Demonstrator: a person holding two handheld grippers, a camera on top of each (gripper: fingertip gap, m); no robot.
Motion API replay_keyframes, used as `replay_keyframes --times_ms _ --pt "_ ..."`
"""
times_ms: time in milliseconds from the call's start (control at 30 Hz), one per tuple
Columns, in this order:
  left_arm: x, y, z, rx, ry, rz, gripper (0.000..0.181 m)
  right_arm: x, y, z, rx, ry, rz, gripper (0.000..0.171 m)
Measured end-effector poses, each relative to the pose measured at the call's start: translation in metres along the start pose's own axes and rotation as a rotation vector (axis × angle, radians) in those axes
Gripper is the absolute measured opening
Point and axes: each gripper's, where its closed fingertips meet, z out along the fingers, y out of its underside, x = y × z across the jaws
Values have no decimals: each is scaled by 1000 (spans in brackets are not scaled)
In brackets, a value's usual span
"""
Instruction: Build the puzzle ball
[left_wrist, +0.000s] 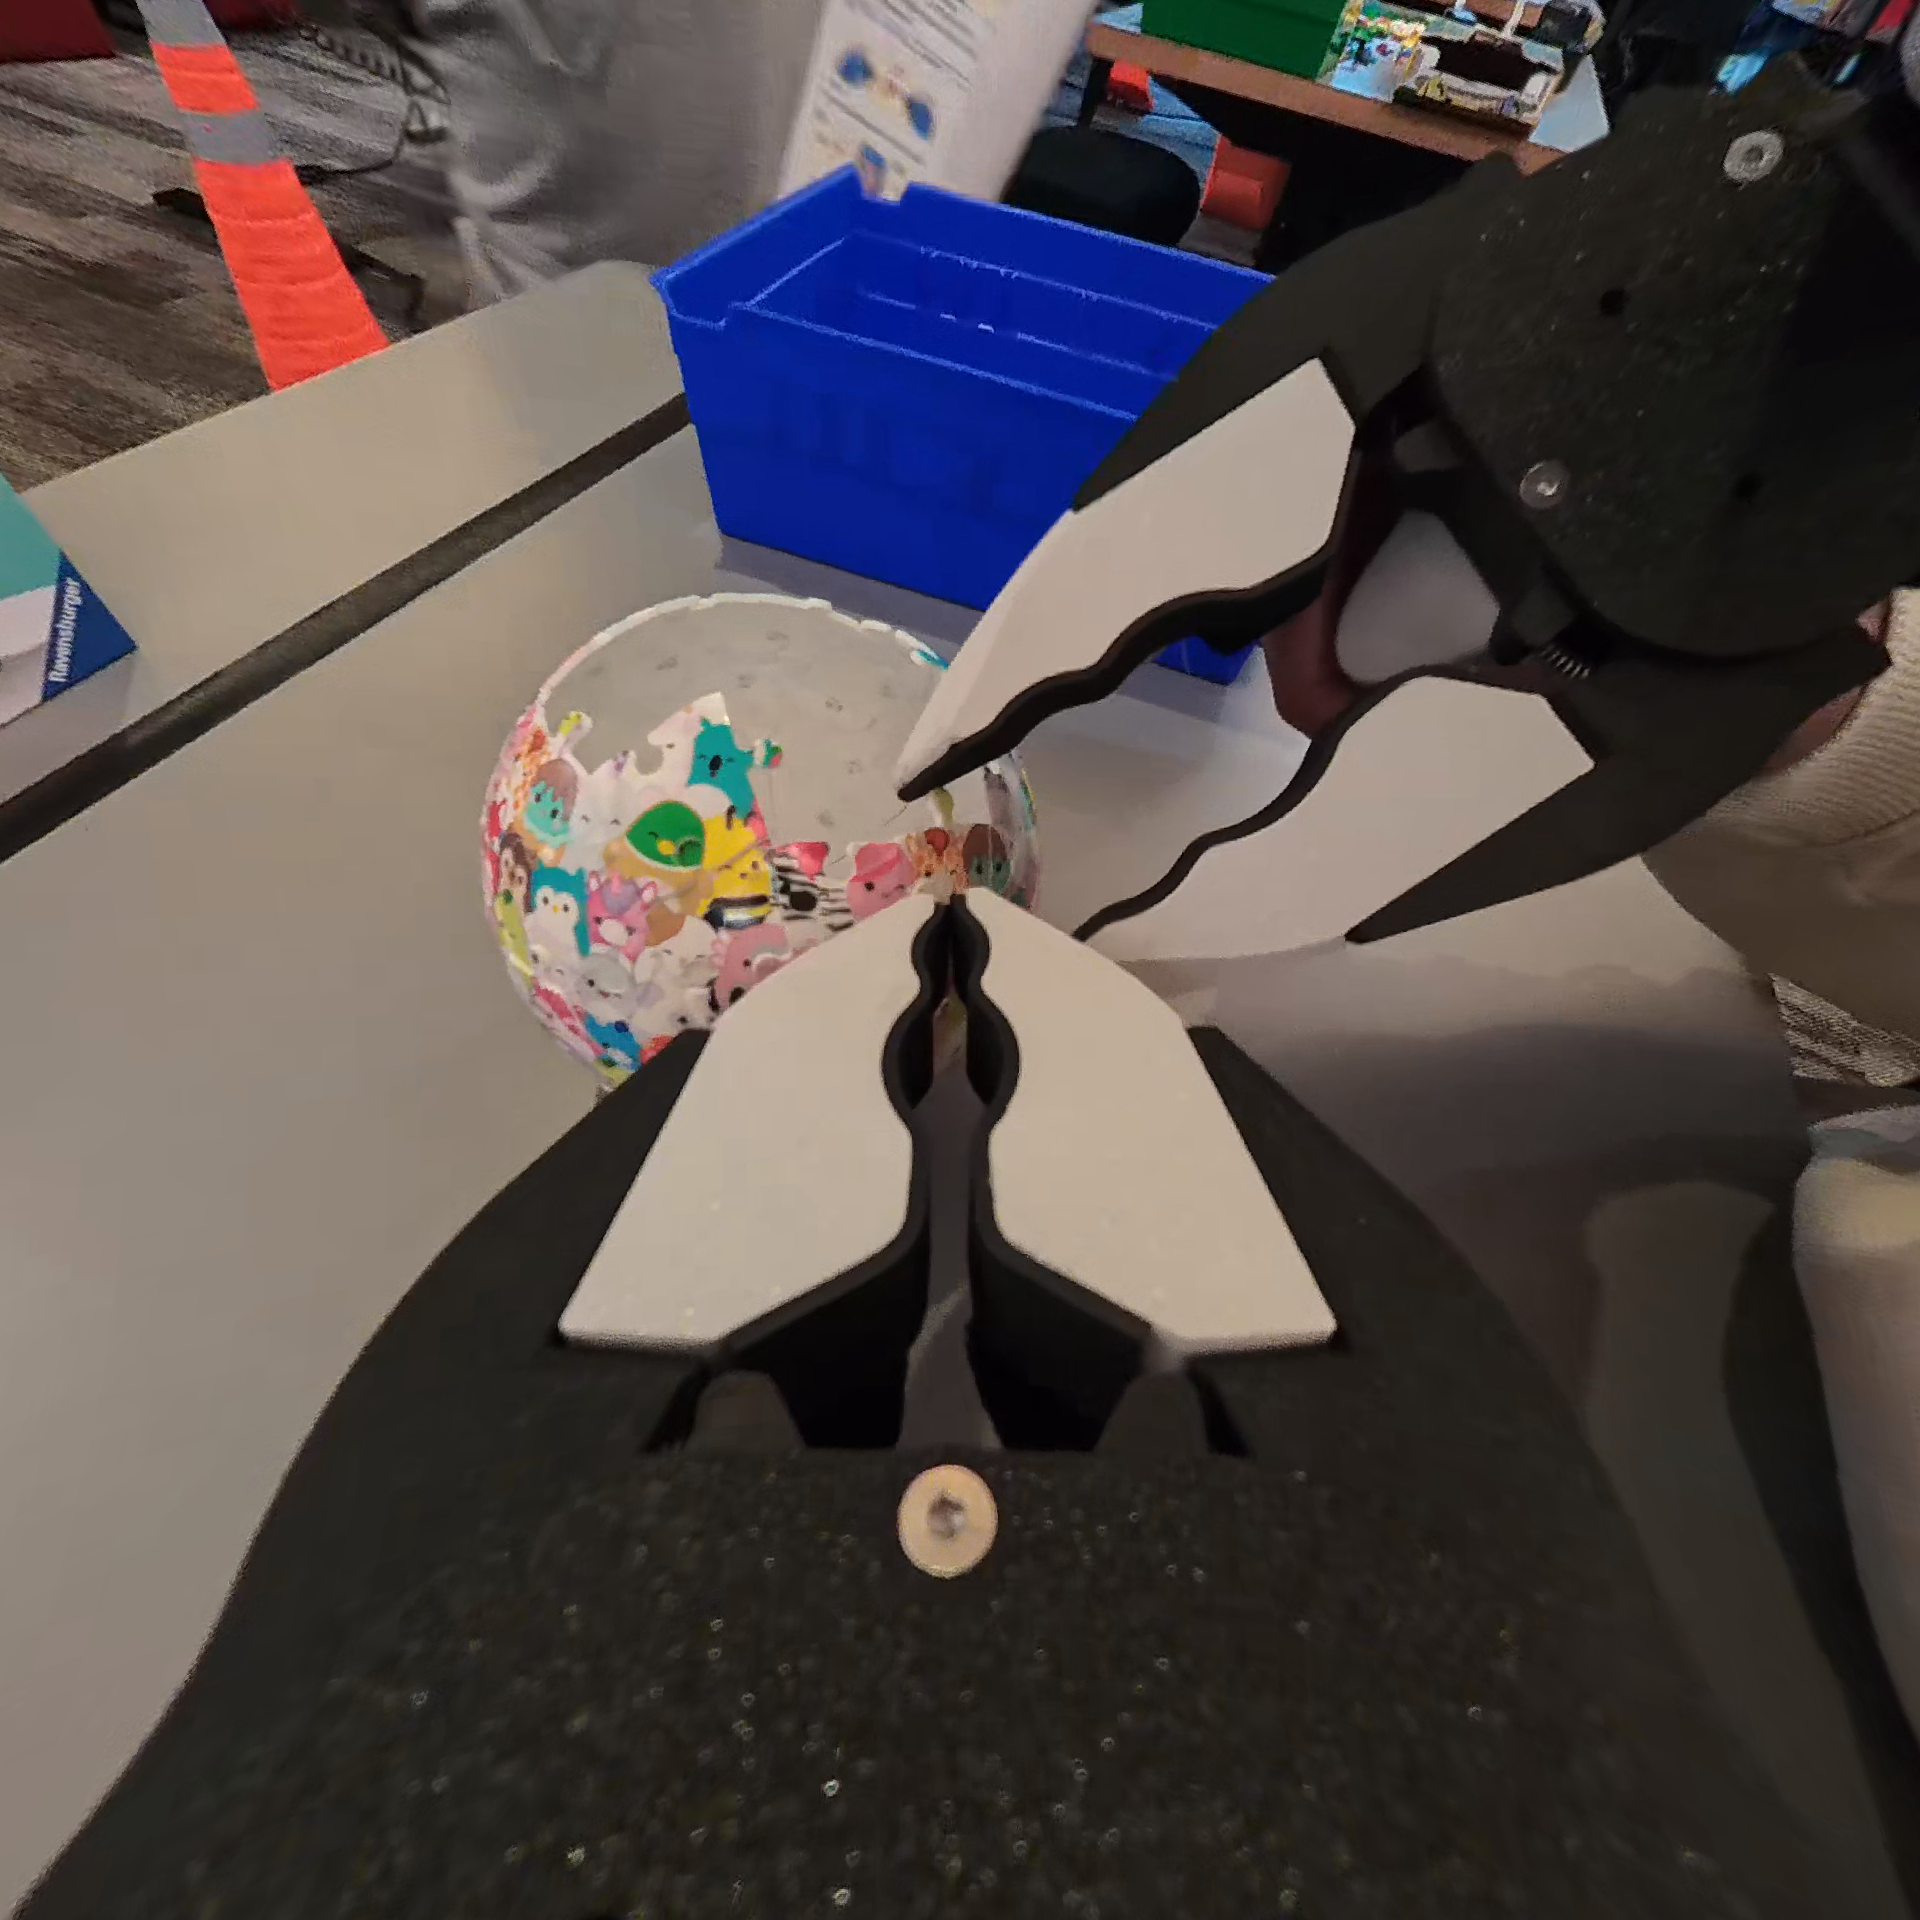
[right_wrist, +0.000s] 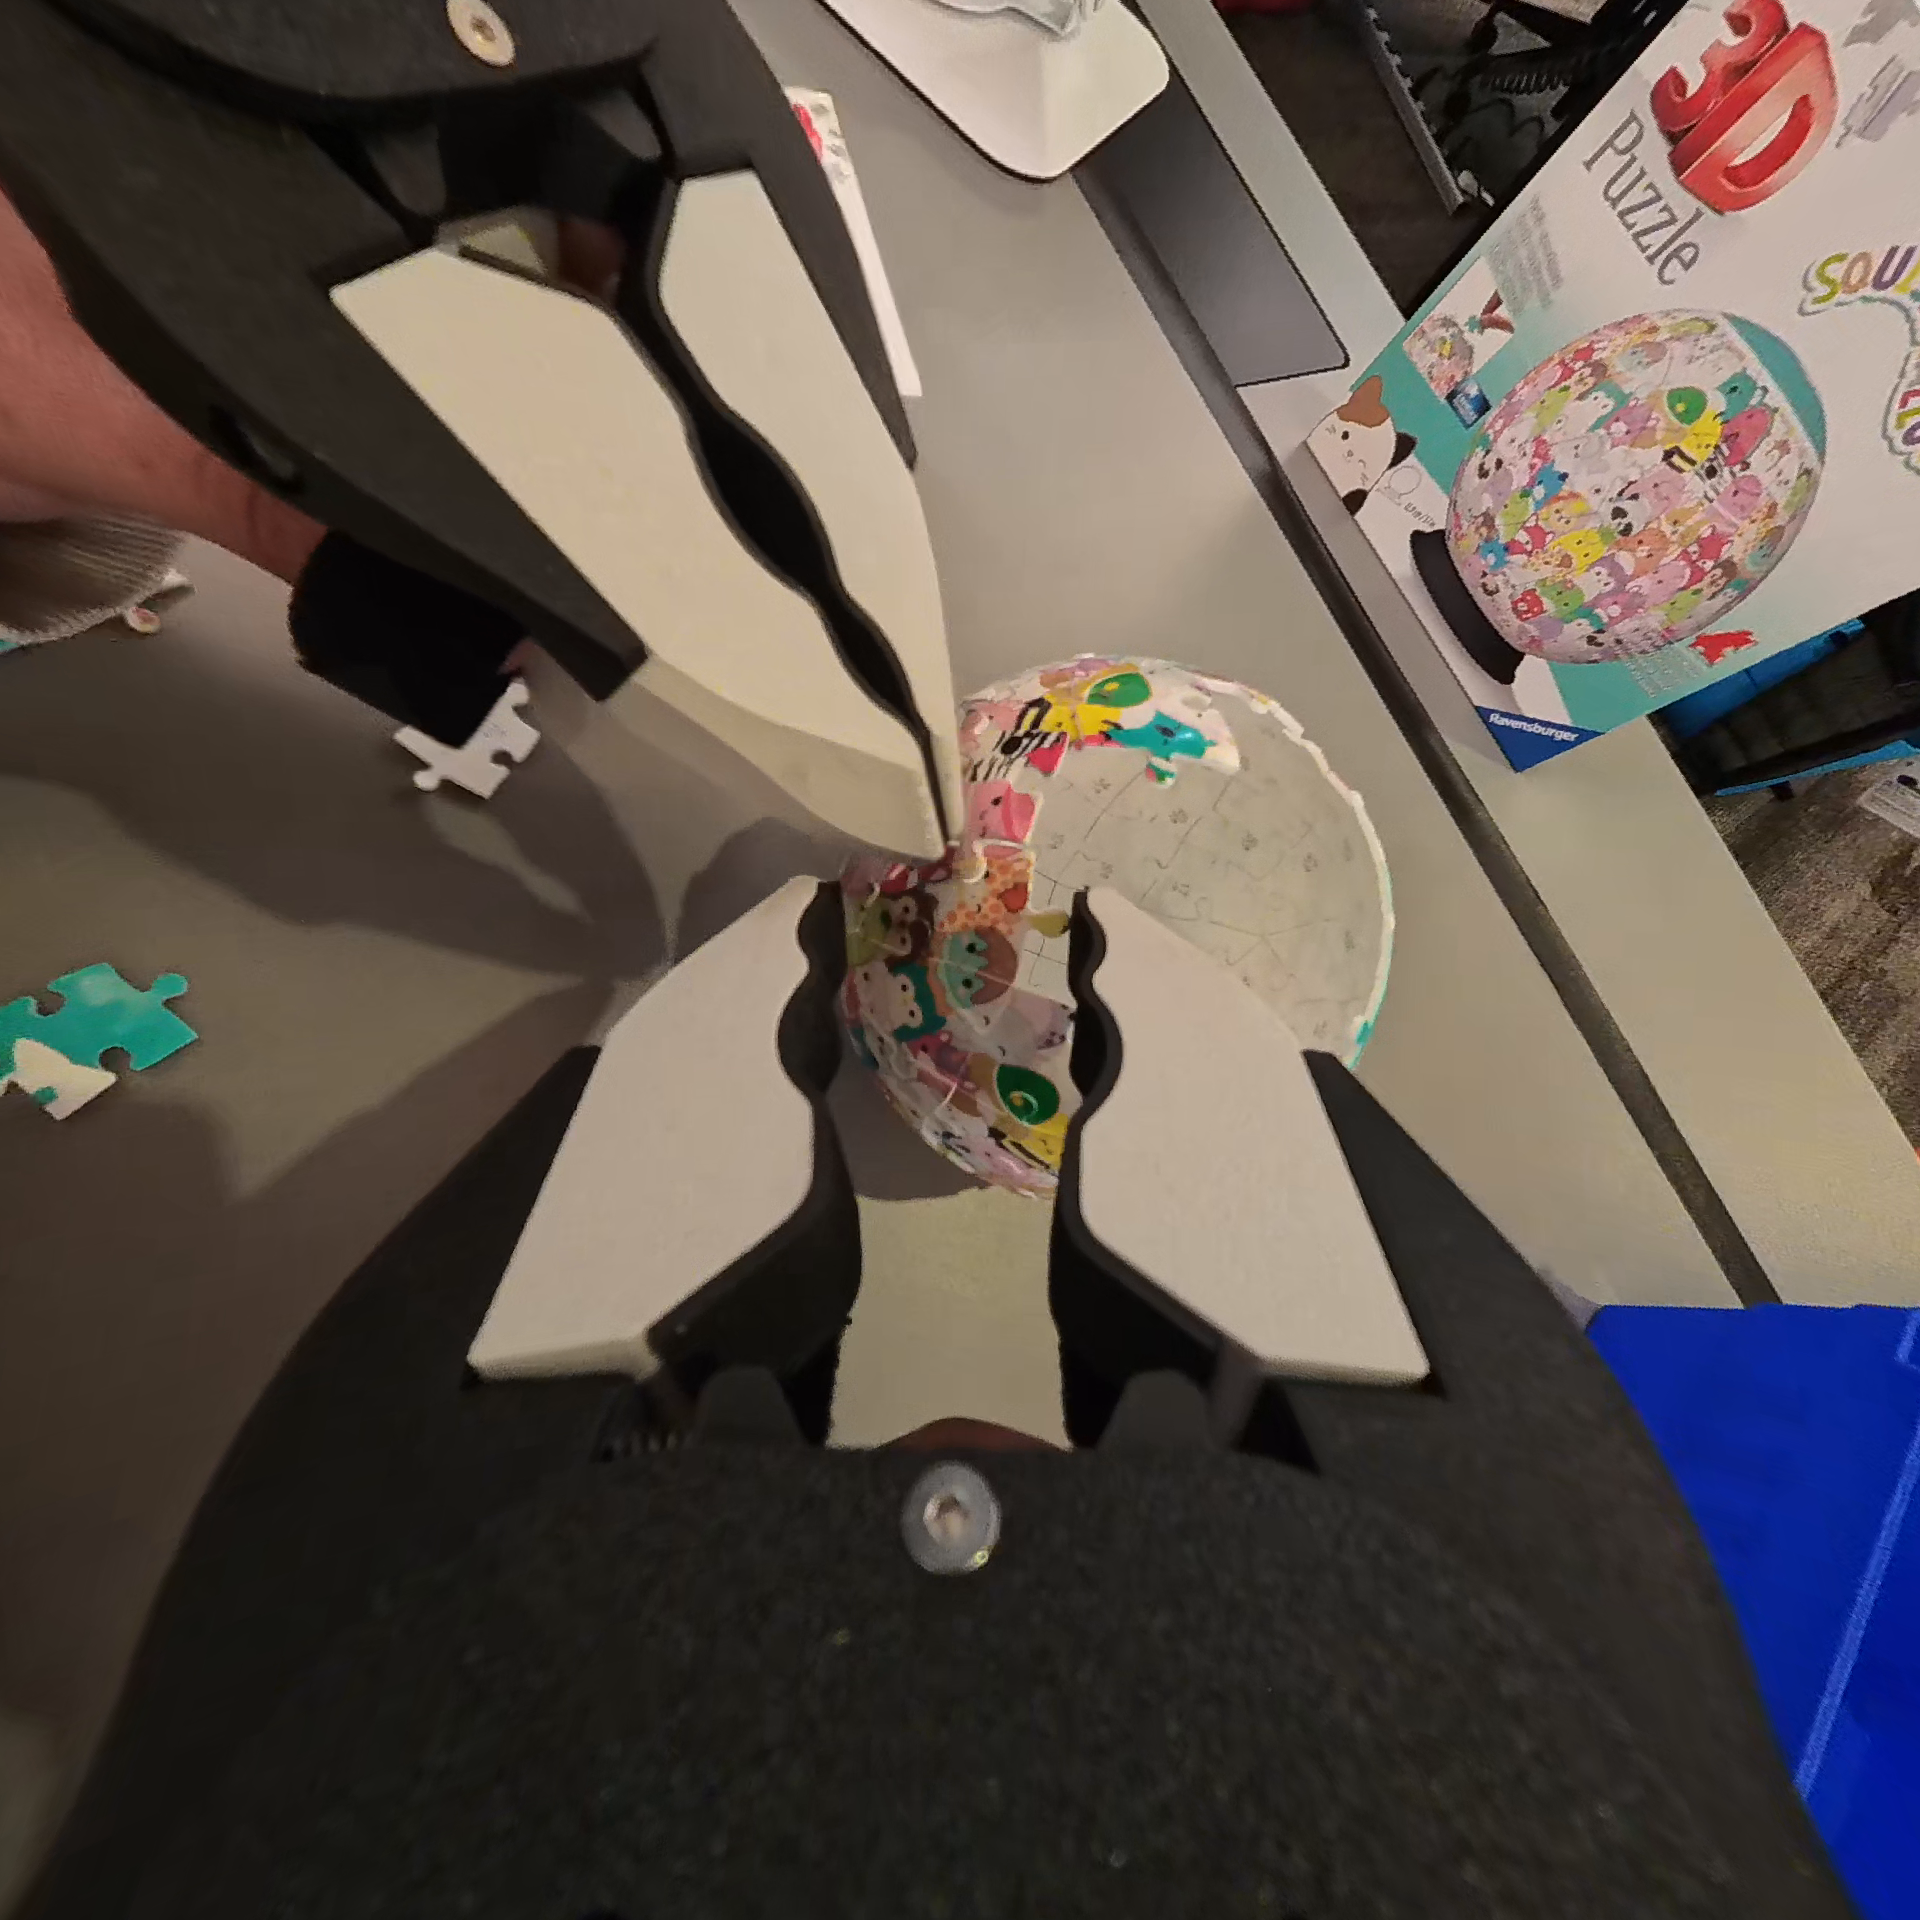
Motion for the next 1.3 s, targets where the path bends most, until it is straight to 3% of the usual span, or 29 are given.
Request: replay_keyframes --times_ms 1067,1300 --pt "-21 7 -11 30 -29 -79 0 10 -6 -3 25 19 16 38" --pt "-25 31 -15 27 -24 -164 0 8 -20 -1 -1 24 37 34"
